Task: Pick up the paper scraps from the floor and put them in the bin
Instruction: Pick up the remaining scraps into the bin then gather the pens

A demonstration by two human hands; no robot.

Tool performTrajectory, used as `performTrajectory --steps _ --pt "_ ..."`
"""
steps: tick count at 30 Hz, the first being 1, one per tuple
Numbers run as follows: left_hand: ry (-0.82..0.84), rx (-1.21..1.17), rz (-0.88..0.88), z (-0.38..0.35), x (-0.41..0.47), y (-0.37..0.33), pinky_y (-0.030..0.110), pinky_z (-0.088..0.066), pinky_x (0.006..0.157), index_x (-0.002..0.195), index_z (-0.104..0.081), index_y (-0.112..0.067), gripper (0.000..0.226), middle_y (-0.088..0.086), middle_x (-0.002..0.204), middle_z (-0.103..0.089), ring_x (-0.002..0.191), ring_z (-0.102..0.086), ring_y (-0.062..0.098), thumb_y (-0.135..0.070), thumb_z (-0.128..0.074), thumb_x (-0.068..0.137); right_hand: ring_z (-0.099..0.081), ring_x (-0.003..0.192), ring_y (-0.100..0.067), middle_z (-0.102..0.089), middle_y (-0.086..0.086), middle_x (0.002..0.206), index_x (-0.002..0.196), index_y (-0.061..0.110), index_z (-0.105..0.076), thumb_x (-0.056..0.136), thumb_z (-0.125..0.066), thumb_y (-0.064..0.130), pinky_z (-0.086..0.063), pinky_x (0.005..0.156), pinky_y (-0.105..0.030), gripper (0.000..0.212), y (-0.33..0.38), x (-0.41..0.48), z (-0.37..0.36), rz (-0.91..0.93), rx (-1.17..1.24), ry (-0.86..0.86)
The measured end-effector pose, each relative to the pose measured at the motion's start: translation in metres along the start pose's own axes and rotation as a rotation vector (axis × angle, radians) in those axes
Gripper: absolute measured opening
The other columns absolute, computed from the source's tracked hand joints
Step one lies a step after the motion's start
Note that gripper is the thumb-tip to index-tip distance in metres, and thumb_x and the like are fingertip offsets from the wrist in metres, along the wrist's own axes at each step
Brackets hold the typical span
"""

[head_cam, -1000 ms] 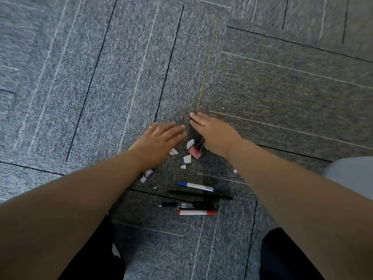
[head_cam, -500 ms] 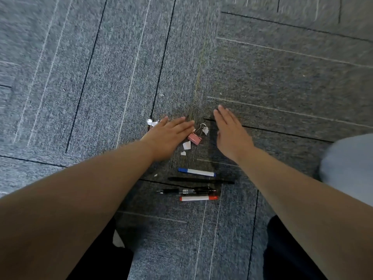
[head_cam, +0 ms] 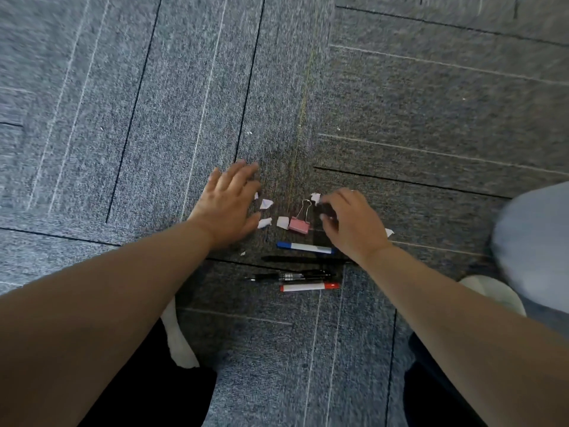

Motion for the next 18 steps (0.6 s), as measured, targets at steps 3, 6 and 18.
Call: performTrajectory --steps 3,6,18 --pt "0.111 -0.054 0.056 -0.011 0.014 0.008 0.054 0.003 0.111 0.145 0.001 -0.031 0.069 0.002 0.154 0.016 0.140 0.017 0.031 -0.050 -0.037 0.091 -0.043 0.116 -0.027 -0.049 -0.008 0.124 0.130 0.012 -0.048 0.089 -0.058 0.019 -0.040 0.097 -0.038 0.043 0.004 0.010 -0.012 -0.004 0.021 0.078" --pt "0.147 -0.084 0.060 -0.018 0.012 0.002 0.050 -0.001 0.112 0.146 -0.002 -0.029 0.069 0.003 0.154 0.015 0.140 0.015 0.029 -0.053 -0.034 0.091 -0.046 0.108 -0.028 -0.052 -0.011 0.116 0.115 0.008 -0.060 0.088 -0.059 0.014 -0.047 0.088 -0.041 0.028 0.005 0.016 -0.009 -0.019 -0.017 0.026" --pt "-0.067 0.007 -0.109 -0.018 -0.011 -0.020 0.047 0.000 0.112 0.145 -0.010 -0.021 0.072 0.007 0.154 -0.012 0.141 0.001 0.025 -0.056 -0.018 0.082 -0.005 0.142 -0.028 -0.010 -0.005 0.155 0.144 0.020 -0.019 0.092 -0.042 0.044 -0.008 0.115 -0.043 0.062 -0.054 -0.015 0.002 -0.202 -0.133 0.060"
Point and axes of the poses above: each hand's wrist, its own x-axis towards the middle knuckle, its own z-axis out of the back of the hand, y = z × x, the point moved 10 cm from there along x, towards the middle knuckle
